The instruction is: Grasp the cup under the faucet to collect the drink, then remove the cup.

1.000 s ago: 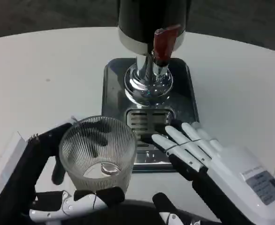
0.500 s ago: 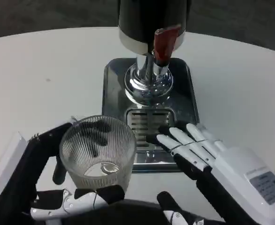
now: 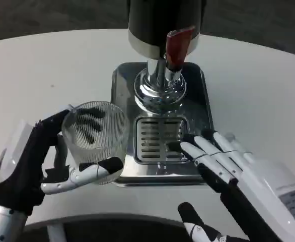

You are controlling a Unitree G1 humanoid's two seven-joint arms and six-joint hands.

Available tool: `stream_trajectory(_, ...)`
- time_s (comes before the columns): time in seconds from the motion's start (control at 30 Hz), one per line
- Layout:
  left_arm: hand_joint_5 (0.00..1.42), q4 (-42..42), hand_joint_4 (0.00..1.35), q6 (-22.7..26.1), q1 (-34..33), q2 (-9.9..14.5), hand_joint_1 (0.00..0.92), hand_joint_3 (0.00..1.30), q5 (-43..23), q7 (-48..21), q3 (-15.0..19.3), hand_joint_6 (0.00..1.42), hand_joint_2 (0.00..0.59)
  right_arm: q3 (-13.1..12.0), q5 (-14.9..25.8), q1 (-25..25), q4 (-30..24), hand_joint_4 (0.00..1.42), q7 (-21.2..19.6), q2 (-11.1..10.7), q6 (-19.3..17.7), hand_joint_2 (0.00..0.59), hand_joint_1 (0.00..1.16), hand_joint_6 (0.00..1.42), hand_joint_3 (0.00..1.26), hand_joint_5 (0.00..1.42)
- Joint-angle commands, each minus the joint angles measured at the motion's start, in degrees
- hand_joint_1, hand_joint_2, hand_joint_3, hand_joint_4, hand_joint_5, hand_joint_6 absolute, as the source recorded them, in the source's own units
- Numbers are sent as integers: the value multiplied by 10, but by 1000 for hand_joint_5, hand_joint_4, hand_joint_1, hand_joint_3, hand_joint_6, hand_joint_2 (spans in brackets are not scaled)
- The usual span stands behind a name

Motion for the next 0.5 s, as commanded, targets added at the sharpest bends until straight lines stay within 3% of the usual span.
stream_trajectory(0.03,1220,52,1035,-58,-59,14,581,948,64,59,-19,1315,133,-3,-15,29,-19,74,-17,15,-5,521,518,12,135,13)
stream_trajectory(0.2,1220,123,1035,-68,-113,13,582,948,97,98,-45,1315,130,-2,-27,59,-31,74,-28,30,-12,522,520,15,141,14)
stream_trajectory(0.5,1220,271,1035,-75,-199,8,577,948,135,160,-103,1325,123,-12,-25,95,-43,74,-42,37,-25,522,521,17,145,18)
